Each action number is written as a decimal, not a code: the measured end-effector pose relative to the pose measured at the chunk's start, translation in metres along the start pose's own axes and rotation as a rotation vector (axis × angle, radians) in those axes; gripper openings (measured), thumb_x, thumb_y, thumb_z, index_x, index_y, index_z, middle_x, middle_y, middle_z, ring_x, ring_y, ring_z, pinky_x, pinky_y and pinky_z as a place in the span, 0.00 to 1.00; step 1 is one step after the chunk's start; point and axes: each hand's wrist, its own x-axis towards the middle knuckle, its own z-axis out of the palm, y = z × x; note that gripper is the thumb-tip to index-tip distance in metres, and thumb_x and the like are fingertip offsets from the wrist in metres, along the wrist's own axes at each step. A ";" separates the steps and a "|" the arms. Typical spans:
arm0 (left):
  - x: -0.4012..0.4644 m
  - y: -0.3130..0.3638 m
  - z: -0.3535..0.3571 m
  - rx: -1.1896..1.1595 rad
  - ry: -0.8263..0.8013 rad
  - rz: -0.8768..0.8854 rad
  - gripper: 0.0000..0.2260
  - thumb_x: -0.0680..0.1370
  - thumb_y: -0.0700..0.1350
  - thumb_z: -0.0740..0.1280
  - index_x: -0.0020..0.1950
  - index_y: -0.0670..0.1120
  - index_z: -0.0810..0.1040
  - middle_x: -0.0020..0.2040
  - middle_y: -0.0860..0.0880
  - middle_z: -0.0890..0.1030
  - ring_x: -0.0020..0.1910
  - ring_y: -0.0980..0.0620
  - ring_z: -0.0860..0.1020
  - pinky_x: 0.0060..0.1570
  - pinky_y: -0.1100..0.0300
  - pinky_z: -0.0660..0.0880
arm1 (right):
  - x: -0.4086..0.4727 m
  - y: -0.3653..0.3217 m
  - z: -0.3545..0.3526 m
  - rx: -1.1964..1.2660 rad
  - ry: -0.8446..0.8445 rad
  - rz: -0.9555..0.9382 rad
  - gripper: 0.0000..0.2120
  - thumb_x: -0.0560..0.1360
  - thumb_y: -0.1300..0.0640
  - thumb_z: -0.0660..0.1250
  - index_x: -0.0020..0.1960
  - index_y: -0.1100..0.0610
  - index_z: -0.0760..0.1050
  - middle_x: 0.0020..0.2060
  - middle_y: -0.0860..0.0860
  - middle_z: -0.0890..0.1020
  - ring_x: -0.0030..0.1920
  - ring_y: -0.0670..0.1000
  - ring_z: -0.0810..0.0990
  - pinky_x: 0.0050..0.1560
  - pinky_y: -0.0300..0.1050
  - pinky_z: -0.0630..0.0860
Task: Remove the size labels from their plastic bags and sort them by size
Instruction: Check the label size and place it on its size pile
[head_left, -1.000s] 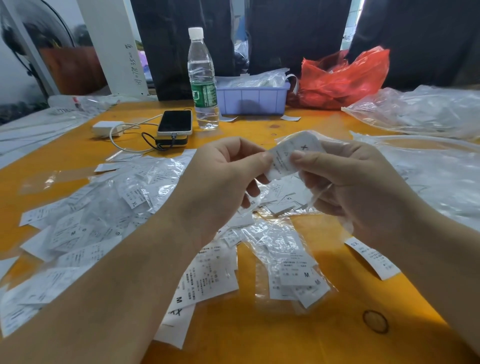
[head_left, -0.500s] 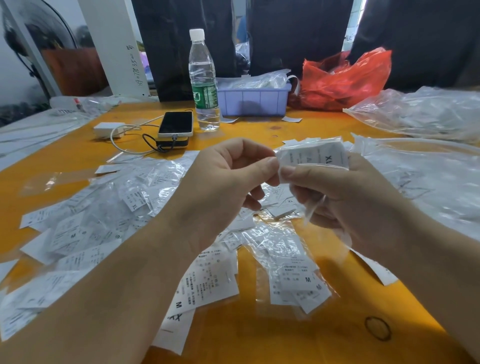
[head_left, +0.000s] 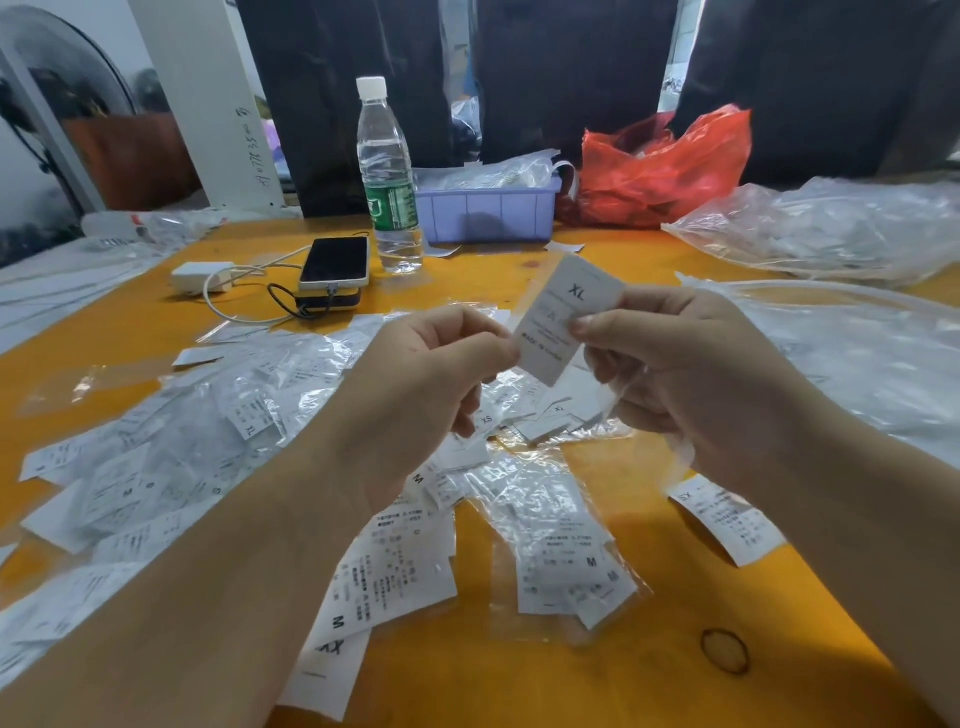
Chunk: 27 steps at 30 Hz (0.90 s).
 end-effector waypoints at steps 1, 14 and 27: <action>-0.001 0.001 0.001 -0.009 -0.019 -0.008 0.07 0.76 0.46 0.69 0.38 0.49 0.83 0.32 0.49 0.76 0.28 0.56 0.71 0.29 0.63 0.71 | 0.001 0.001 -0.001 -0.014 -0.012 0.007 0.05 0.76 0.63 0.67 0.45 0.61 0.82 0.29 0.55 0.73 0.24 0.48 0.59 0.21 0.36 0.57; 0.007 0.005 -0.032 0.639 0.342 -0.004 0.03 0.75 0.47 0.71 0.45 0.51 0.79 0.37 0.55 0.80 0.33 0.60 0.77 0.25 0.66 0.69 | 0.004 0.011 0.004 -0.060 -0.047 0.129 0.07 0.74 0.63 0.71 0.51 0.59 0.79 0.28 0.54 0.75 0.21 0.47 0.58 0.20 0.37 0.56; -0.002 -0.017 0.011 1.048 -0.066 0.184 0.15 0.77 0.60 0.64 0.62 0.62 0.74 0.61 0.60 0.68 0.65 0.57 0.60 0.59 0.59 0.58 | 0.009 0.027 -0.003 -0.867 0.010 -0.217 0.05 0.75 0.57 0.68 0.49 0.48 0.78 0.34 0.46 0.78 0.32 0.44 0.75 0.31 0.36 0.70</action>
